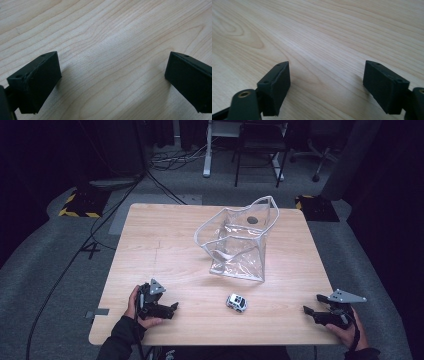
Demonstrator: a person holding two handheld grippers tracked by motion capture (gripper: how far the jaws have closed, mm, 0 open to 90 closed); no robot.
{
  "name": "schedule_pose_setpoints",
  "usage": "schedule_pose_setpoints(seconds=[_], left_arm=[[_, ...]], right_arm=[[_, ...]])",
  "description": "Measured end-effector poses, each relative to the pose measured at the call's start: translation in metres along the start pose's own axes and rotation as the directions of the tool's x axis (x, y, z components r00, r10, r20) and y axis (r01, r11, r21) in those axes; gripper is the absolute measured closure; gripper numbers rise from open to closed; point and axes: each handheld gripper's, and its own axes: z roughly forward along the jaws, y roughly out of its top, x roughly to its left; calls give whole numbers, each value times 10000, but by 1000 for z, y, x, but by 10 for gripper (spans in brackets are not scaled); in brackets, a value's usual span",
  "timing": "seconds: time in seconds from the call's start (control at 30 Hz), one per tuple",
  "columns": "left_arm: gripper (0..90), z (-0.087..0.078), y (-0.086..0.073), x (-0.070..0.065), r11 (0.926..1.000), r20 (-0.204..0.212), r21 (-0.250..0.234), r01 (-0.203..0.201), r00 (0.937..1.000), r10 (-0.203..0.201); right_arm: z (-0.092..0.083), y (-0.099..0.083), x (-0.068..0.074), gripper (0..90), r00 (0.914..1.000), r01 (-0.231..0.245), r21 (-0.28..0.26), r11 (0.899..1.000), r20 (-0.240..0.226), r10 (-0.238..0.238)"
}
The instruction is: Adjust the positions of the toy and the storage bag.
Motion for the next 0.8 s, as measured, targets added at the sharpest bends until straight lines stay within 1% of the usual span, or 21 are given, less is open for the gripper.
schedule_pose_setpoints(seconds=[0.03, 0.07, 0.13, 0.23, 0.4, 0.43, 0.5, 0.57, 0.6, 0.67, 0.7, 0.73, 0.77, 0.8], left_arm=[[4, 1, 1, -1, 9999, 65, -21, 117, 9999, -116], [4, 2, 1, -1, 10000, 24, -48, 87, 10000, -87], [5, 2, 2, -1, 9999, -34, -82, 59, 10000, -59], [5, 2, 2, -1, 9999, -42, -77, 109, 9999, -110], [5, 2, 2, -1, 10000, -27, -58, 46, 10000, -46], [5, 3, 2, -1, 10000, 49, -38, 92, 9999, -92], [5, 3, 2, -1, 10000, 18, -45, 70, 10000, -70], [6, 3, 2, -1, 10000, 32, -43, 76, 10000, -75], [6, 3, 2, -1, 10000, 6, -51, 57, 10000, -57], [6, 3, 2, -1, 9999, 43, -47, 93, 9999, -93], [6, 3, 2, -1, 9999, 43, -47, 93, 9999, -93], [6, 3, 2, -1, 10000, 56, -45, 88, 9999, -87], [6, 3, 2, -2, 9999, 74, -39, 96, 9999, -96], [6, 3, 2, -1, 10000, 48, -57, 46, 10000, -45]], right_arm=[[2, 1, 2, 250, 9986, 372, -56, 9993, -362, -374], [2, 2, 3, 250, 9976, 473, -64, 9989, -502, -475], [4, 3, 4, 250, 9963, 591, -91, 9982, -623, -595], [4, 3, 4, 249, 9963, 597, -88, 9982, -616, -601], [5, 5, 6, 248, 9959, 630, -70, 9980, -641, -633], [7, 6, 8, 246, 9944, 775, -66, 9970, -709, -778], [8, 7, 10, 240, 9939, 815, -70, 9966, -743, -818], [11, 10, 14, 194, 9912, 949, -40, 9955, -918, -949], [15, 13, 20, 172, 9879, 1110, 24, 9938, -1096, -1100], [18, 16, 26, 173, 9845, 1250, -3, 9922, -1236, -1241], [18, 16, 26, 173, 9845, 1250, -3, 9922, -1236, -1241], [23, 20, 35, 185, 9830, 1251, -21, 9921, -1350, -1242], [23, 20, 35, 185, 9830, 1251, -21, 9921, -1350, -1242], [26, 23, 40, 185, 9792, 1399, -56, 9902, -1477, -1392]])
